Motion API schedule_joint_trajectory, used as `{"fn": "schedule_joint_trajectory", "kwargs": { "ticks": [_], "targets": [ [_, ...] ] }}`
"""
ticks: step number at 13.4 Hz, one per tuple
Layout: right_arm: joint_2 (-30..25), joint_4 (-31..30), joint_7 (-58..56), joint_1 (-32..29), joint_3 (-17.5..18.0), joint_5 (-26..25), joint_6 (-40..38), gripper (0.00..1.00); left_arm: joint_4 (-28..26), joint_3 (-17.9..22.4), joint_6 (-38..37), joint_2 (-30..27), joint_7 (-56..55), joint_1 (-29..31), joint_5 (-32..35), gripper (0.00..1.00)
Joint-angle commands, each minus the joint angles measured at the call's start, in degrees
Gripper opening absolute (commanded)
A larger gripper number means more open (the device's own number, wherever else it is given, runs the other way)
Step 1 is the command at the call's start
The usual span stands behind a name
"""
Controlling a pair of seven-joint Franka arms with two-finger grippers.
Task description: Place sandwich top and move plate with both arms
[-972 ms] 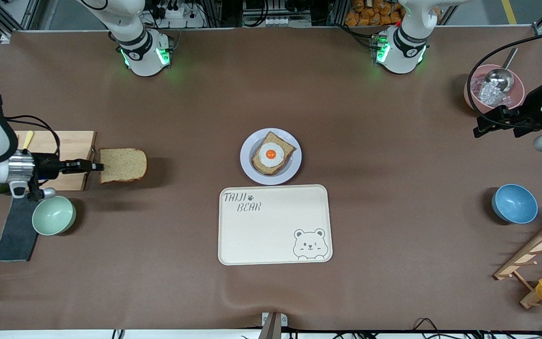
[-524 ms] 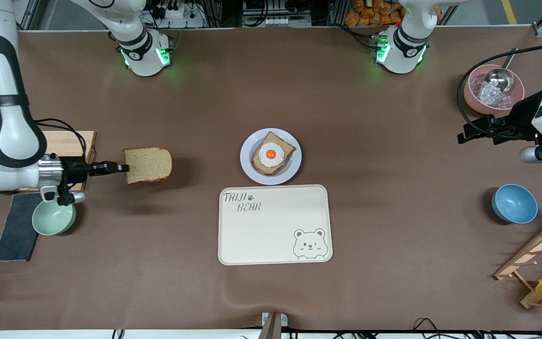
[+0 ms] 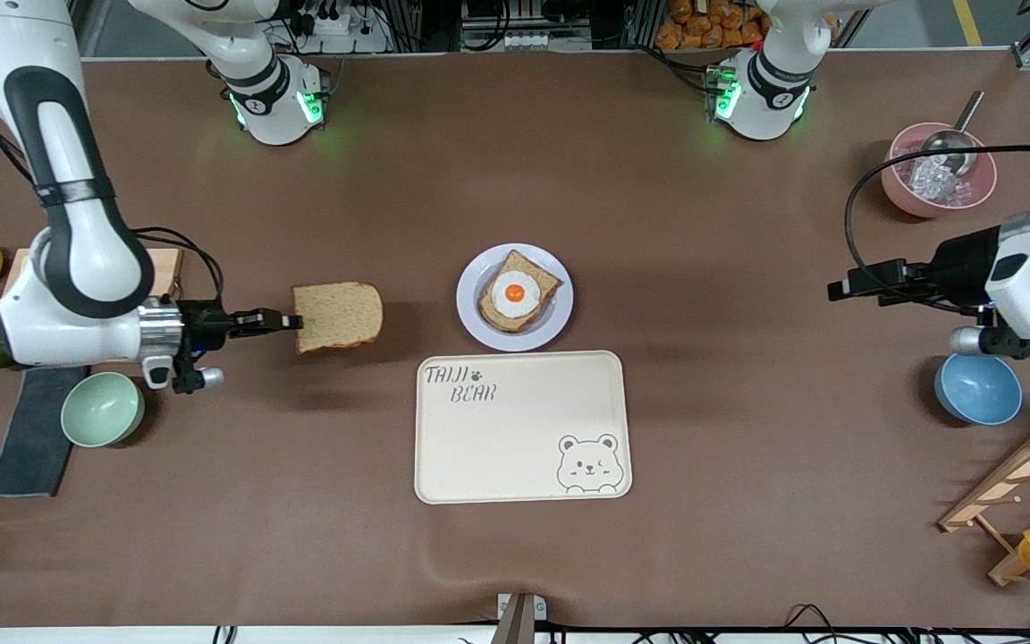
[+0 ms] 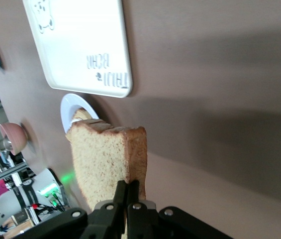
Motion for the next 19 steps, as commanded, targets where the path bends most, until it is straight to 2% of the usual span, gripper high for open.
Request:
{"fn": "schedule_joint_trajectory", "kwargs": {
  "ticks": [1, 3, 5, 8, 10, 16, 19],
  "targets": [
    [-1.2, -3.4, 0.8, 4.7, -0.6, 4.8, 4.7, 0.00, -2.4, -0.3, 1.1, 1.1, 4.8, 1.3, -5.9, 1.00],
    [-1.2, -3.6, 1.7, 8.8, -0.6, 8.3, 6.8, 0.00, -4.5, -0.1, 1.1, 2.0, 9.9, 1.8, -11.3, 1.00],
    [-0.9, -3.8, 1.9, 12.3, -0.6, 9.7, 9.5, 0.00, -7.6, -0.3, 1.1, 2.0, 12.3, 2.3, -15.4, 1.00],
    [-0.5, -5.8, 2.6, 18.5, -0.6, 14.4, 17.1, 0.00, -13.2, -0.3, 1.1, 1.9, 18.1, 2.1, -21.5, 1.00],
    [0.3, -6.0, 2.6, 20.9, -0.6, 17.8, 18.6, 0.00, -16.7, -0.3, 1.1, 1.8, 21.6, 2.1, -24.8, 1.00],
    [0.3, -11.5, 0.5, 27.2, -0.6, 27.6, 29.1, 0.00, -22.1, -2.1, 0.9, 2.1, 24.1, 1.7, -28.9, 1.00],
    [0.3, -13.0, -1.7, 29.5, -0.6, 32.2, 30.2, 0.00, -24.9, -2.1, 1.0, 2.9, 27.0, 1.7, -30.6, 1.00]
  ]
}}
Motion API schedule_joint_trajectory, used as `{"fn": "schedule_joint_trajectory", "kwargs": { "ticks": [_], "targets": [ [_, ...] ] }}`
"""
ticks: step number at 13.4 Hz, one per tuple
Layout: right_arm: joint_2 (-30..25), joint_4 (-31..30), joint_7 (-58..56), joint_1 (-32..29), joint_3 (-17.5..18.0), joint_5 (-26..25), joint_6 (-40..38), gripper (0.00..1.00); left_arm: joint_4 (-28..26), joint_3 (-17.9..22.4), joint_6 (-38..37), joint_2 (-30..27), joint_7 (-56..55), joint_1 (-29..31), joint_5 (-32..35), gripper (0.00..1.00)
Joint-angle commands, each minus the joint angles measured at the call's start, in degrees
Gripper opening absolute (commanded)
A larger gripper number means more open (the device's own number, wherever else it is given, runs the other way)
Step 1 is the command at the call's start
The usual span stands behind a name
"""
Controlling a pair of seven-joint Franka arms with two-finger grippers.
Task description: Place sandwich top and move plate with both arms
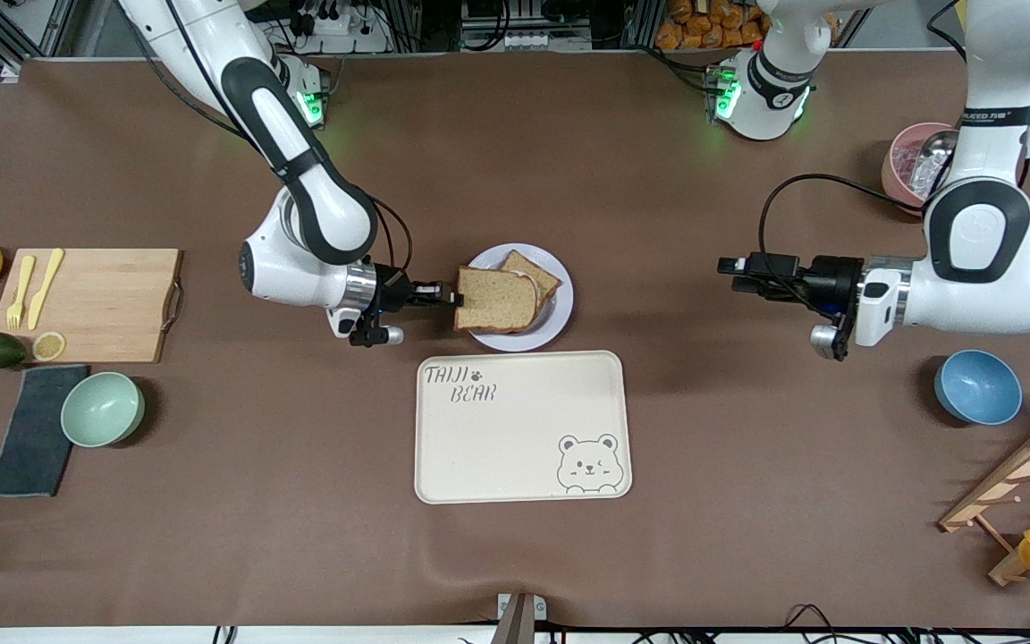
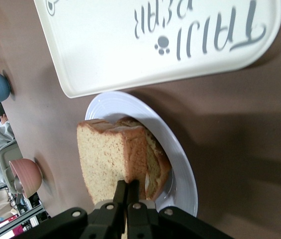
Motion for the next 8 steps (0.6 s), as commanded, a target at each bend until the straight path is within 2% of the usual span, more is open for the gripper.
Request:
{"fn": "schedule_joint_trajectory", "kwargs": {
  "ticks": [1, 6, 8],
  "targets": [
    [-1.0, -2.0, -2.6, 3.0, -0.5, 5.0, 1.8, 0.00, -3.6, -0.2, 0.6, -0.4, 2.3, 0.4, -2.6, 1.00],
    [-0.8, -3.1, -4.9, 6.1, -0.6, 9.5, 3.9, 0.00, -9.9, -0.5, 4.7, -0.1, 8.0, -0.7, -8.4, 1.00],
    [0.6, -3.0, -7.4, 6.7, -0.5, 12.3, 5.3, 0.00, -11.5, -0.5, 7.3, 0.0, 8.1, -2.1, -9.9, 0.96]
  ]
}}
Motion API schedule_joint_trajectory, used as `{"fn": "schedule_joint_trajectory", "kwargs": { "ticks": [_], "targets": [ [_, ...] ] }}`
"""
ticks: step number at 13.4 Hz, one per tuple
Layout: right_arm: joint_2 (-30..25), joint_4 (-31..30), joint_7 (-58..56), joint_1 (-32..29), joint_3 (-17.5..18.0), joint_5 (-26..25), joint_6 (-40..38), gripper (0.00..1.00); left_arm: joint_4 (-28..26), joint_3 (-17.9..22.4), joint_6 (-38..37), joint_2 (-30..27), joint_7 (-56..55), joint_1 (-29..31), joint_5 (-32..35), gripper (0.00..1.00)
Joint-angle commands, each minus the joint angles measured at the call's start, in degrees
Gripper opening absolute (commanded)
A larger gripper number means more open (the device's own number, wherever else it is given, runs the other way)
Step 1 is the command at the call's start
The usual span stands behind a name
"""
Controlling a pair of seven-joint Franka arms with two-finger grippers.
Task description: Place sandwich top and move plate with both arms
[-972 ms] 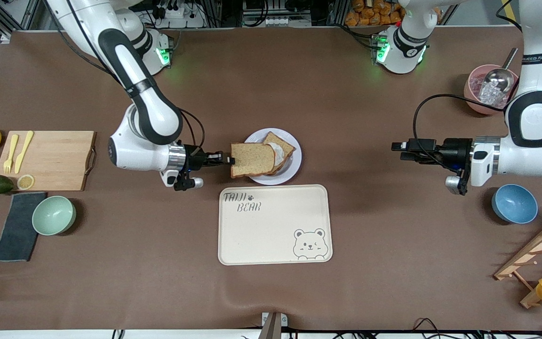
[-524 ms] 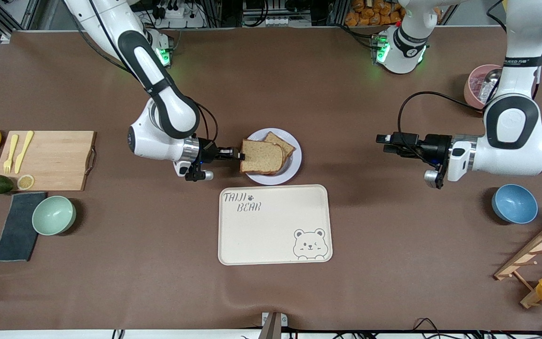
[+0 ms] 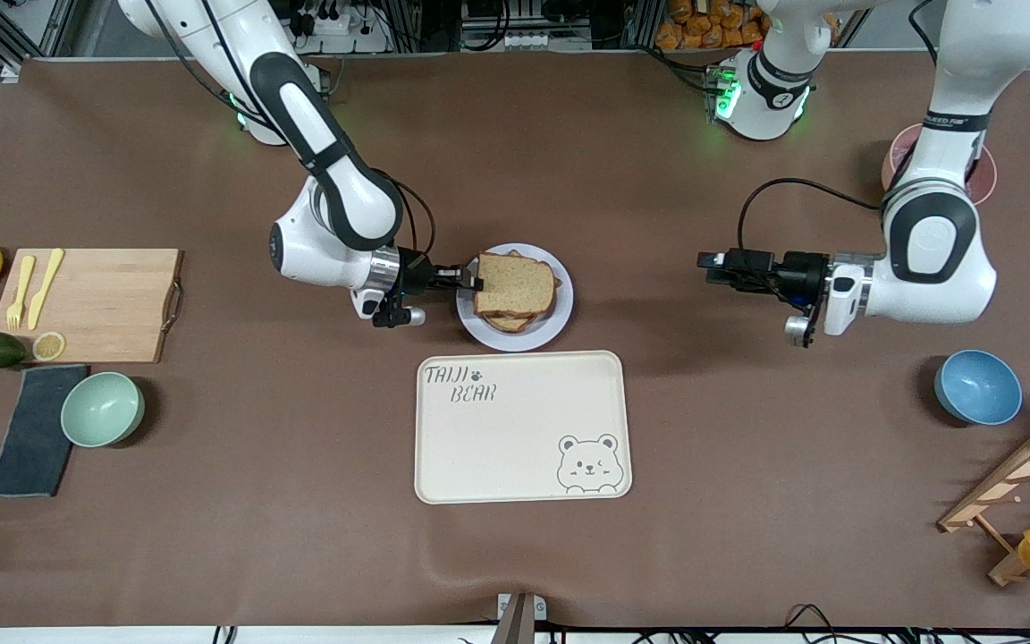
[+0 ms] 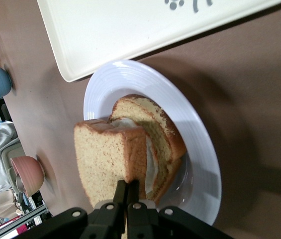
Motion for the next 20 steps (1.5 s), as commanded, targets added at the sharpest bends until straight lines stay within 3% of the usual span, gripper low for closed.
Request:
{"fn": "schedule_joint_trajectory", "kwargs": {
  "ticks": [1, 6, 7, 11, 15, 16, 18, 20],
  "targets": [
    [0.6, -0.7, -3.9, 2.2, -0.6, 5.4, 1.1, 0.00, -3.3, -0.3, 3.8, -0.5, 1.2, -1.9, -3.7, 0.94],
    [1.3, -0.7, -4.1, 1.9, -0.6, 5.7, 1.1, 0.01, -4.2, -0.3, 6.1, 2.3, 5.1, -3.5, -8.3, 0.88],
    [1.3, -0.7, -4.1, 1.9, -0.6, 5.7, 1.1, 0.15, -4.2, -0.3, 6.2, 3.4, 7.2, -3.6, -9.4, 0.86],
    [1.3, -0.4, -3.4, 1.6, -0.6, 5.7, 0.9, 0.51, -4.2, -0.5, 10.4, 4.9, 9.4, -5.8, -10.9, 0.76],
    [0.9, 0.0, -1.8, 0.7, -1.0, 5.2, 0.5, 0.55, -4.1, -0.5, 13.6, 7.7, 15.9, -8.0, -15.8, 0.69],
    [0.7, 0.0, -1.4, 0.7, -1.0, 5.1, 0.6, 0.65, -4.0, -0.5, 13.7, 9.2, 18.7, -8.7, -17.7, 0.68],
    [0.7, 0.7, -1.0, 0.4, -1.3, 4.0, 0.6, 0.66, -4.0, -0.5, 15.7, 11.0, 21.1, -10.0, -19.9, 0.68],
    [0.7, 1.9, 1.6, -1.7, -1.3, -0.6, 0.4, 0.64, -4.0, -0.6, 17.7, 12.0, 23.0, -11.7, -22.8, 0.68]
  ]
}}
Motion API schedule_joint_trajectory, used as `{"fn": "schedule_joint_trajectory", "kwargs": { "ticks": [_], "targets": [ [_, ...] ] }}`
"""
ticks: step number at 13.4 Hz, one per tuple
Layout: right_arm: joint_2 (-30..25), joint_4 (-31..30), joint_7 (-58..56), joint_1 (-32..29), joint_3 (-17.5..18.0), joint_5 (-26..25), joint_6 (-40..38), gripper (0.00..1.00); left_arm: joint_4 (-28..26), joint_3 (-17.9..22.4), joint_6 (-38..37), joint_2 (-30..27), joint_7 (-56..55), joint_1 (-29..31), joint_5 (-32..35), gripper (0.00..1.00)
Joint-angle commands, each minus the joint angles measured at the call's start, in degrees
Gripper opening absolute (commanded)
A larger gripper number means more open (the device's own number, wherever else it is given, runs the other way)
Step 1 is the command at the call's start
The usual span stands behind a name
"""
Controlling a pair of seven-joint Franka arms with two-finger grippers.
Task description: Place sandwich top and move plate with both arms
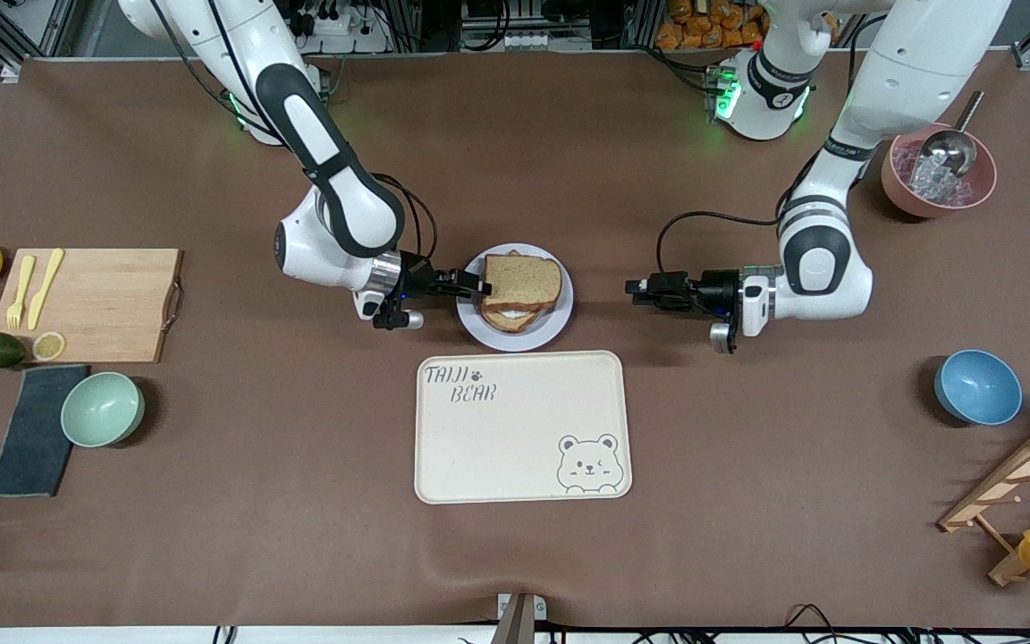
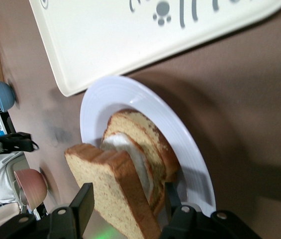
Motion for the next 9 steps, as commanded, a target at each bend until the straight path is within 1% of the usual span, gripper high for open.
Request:
{"fn": "schedule_joint_trajectory", "kwargs": {
  "ticks": [1, 2, 3, 5, 7, 9],
  "targets": [
    [-0.9, 1.7, 7.2, -2.9, 0.3, -7.6, -1.0, 0.64, 0.4, -0.1, 2.7, 1.7, 3.9, -2.7, -4.9, 0.68],
    [-1.1, 3.0, 11.3, -3.9, 0.3, -11.5, -1.9, 0.64, 0.6, -0.1, 2.8, 2.8, 5.7, -3.3, -7.1, 0.68],
    [-1.3, 3.9, 14.0, -4.7, 0.3, -13.9, -3.7, 0.65, 0.7, -0.1, 3.2, 3.6, 7.4, -4.2, -8.6, 0.67],
    [-1.9, 6.1, 16.3, -7.0, 0.1, -17.1, -8.0, 0.65, 1.0, -0.1, 4.2, 5.0, 9.2, -5.0, -10.5, 0.65],
    [-2.5, 7.7, 19.0, -10.5, 0.1, -22.4, -12.0, 0.66, 1.3, -0.1, 4.4, 6.2, 10.7, -6.5, -13.2, 0.64],
    [-3.6, 9.4, 20.9, -14.9, 0.1, -28.7, -16.7, 0.67, 2.1, -0.1, 4.4, 7.4, 11.7, -7.5, -14.7, 0.63]
  ]
}}
